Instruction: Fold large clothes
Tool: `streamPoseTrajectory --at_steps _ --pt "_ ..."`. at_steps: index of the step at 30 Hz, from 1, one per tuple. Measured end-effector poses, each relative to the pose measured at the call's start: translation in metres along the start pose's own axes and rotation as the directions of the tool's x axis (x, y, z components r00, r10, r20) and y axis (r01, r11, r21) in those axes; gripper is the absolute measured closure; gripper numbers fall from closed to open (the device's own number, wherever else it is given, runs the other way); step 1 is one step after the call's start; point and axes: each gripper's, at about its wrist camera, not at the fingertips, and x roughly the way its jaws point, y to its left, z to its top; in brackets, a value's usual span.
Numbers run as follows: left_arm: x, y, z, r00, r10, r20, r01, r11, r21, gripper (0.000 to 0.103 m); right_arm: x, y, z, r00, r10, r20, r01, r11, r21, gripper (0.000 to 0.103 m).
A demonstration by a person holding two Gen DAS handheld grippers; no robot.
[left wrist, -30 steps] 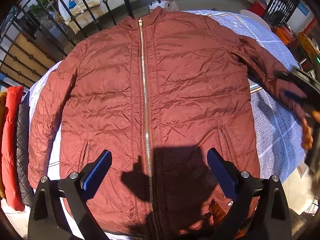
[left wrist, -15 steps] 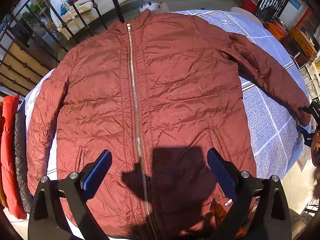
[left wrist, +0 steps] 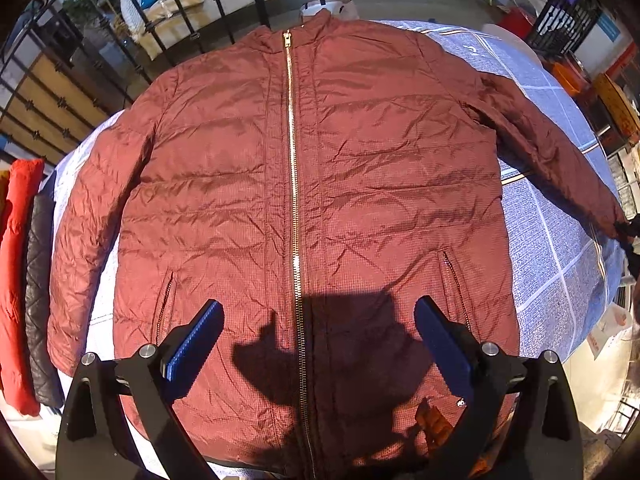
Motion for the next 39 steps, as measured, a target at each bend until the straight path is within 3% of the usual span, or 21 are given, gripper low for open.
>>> streamPoseTrajectory --at_steps 4,6,9,13,16,21,24,29,31,35,39 --pt "-0.003 0.003 -0.001 1.0 -0.004 0.016 0.004 1.0 -0.004 0.009 -0.035 0.03 0.024 0.995 0.004 0.098 0.003 0.998 -0.07 0.089" --pt "-0.006 0.006 -0.002 1.0 -0.004 0.028 0.005 1.0 -0.01 0.009 -0.054 0.035 0.046 0.99 0.044 0.134 -0.039 0.998 -0.04 0.09" --pt "-0.008 0.017 -0.006 0.999 -0.006 0.032 0.007 0.999 -0.039 0.009 -0.054 0.054 0.076 0.989 0.058 0.133 -0.055 0.998 -0.03 0.091" --pt "-0.007 0.04 -0.015 1.0 -0.002 0.026 0.005 0.994 -0.11 0.009 -0.058 0.11 0.068 0.985 0.03 0.173 0.009 0.974 -0.225 0.091" --pt "-0.005 0.055 -0.022 1.0 0.011 0.02 -0.008 0.989 -0.149 0.009 -0.066 0.16 0.043 0.976 0.053 0.21 0.038 0.912 -0.408 0.091" --pt "-0.002 0.08 -0.032 0.999 0.045 0.015 -0.041 0.98 -0.194 0.009 -0.075 0.266 -0.024 0.969 0.199 0.144 -0.053 0.742 -0.669 0.091" --pt "-0.002 0.094 -0.034 0.998 0.063 0.015 -0.058 0.973 -0.223 0.009 -0.073 0.33 -0.088 0.961 0.278 0.006 -0.172 0.61 -0.774 0.091" --pt "-0.005 0.124 -0.042 0.995 0.098 0.018 -0.09 0.96 -0.266 0.009 -0.05 0.41 -0.249 0.932 0.276 -0.233 -0.31 0.282 -0.908 0.091" --pt "-0.006 0.135 -0.046 0.993 0.115 0.017 -0.106 0.955 -0.278 0.009 -0.038 0.426 -0.304 0.922 0.258 -0.289 -0.34 0.18 -0.923 0.091" --pt "-0.005 0.158 -0.056 0.991 0.136 -0.001 -0.13 0.943 -0.305 0.009 -0.003 0.441 -0.407 0.909 0.165 -0.382 -0.395 0.052 -0.917 0.091" --pt "0.002 0.18 -0.067 0.989 0.143 -0.022 -0.142 0.93 -0.339 0.009 0.026 0.437 -0.479 0.909 0.062 -0.412 -0.412 -0.021 -0.911 0.091"
